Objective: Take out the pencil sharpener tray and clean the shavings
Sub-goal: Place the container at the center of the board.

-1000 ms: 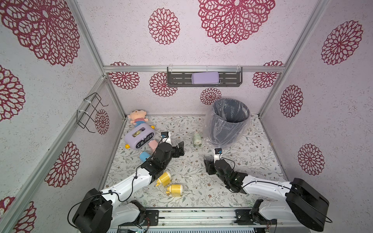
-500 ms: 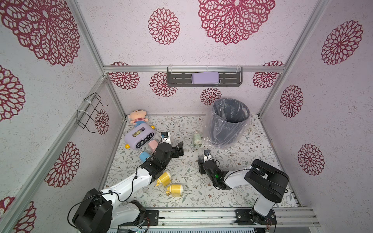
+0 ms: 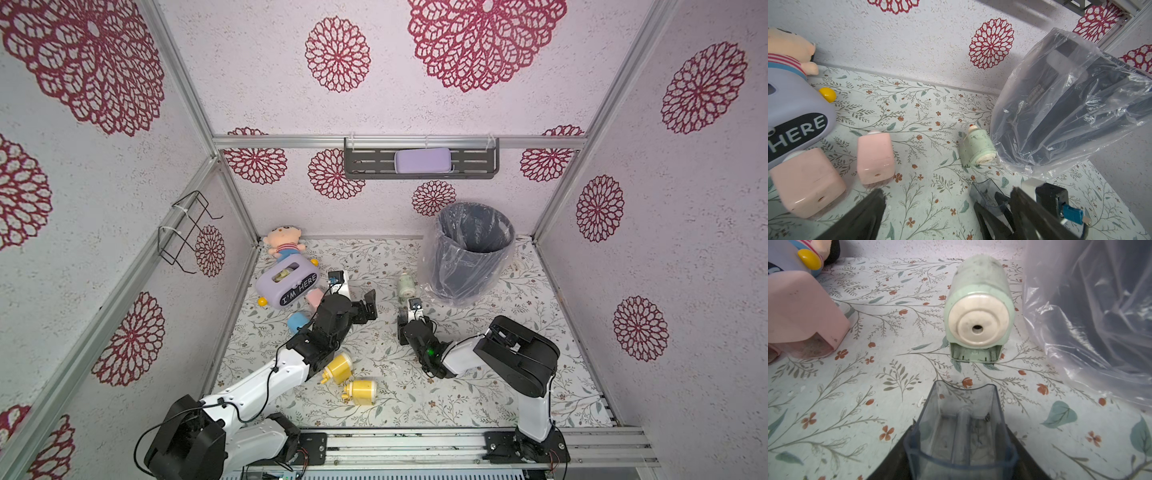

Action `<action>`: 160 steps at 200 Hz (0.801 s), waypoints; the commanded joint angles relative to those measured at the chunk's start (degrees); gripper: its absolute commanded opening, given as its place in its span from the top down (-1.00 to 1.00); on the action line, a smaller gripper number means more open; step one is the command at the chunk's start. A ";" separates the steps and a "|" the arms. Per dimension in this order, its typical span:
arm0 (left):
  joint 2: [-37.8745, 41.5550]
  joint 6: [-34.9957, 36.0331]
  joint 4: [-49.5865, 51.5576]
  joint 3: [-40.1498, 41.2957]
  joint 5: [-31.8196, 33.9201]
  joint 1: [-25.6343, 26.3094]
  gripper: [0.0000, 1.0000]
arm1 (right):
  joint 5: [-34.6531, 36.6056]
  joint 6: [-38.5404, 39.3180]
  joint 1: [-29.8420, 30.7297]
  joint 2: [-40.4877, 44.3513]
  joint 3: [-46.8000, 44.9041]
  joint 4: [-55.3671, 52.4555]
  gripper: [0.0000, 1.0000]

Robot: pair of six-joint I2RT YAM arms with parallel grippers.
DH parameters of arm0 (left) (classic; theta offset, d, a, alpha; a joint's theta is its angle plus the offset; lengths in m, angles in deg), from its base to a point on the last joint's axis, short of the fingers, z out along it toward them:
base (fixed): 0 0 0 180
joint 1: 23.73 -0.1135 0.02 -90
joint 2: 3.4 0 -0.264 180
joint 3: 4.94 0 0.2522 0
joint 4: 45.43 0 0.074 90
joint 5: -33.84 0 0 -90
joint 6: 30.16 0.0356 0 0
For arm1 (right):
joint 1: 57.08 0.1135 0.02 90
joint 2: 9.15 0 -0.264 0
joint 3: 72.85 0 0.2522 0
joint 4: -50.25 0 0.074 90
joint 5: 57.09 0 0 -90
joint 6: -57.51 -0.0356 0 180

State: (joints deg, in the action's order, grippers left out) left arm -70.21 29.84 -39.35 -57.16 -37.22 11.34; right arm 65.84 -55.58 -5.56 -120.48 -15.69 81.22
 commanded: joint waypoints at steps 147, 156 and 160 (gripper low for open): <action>2.03 0.43 0.56 0.94 -0.13 -0.50 -0.95 | -5.24 0.15 -2.40 -2.94 2.26 -5.82 -0.38; 2.18 0.46 0.61 0.93 -0.18 -0.44 -0.95 | -5.06 0.14 -2.40 -2.22 2.26 -6.43 -0.44; 2.20 0.39 0.58 0.93 -0.22 -0.40 -0.95 | -5.07 0.10 -2.46 -1.86 2.24 -6.71 -0.46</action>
State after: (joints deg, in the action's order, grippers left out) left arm -69.33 29.80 -39.28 -57.14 -37.39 11.34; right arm 61.66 -54.97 -7.61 -123.40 -13.79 79.73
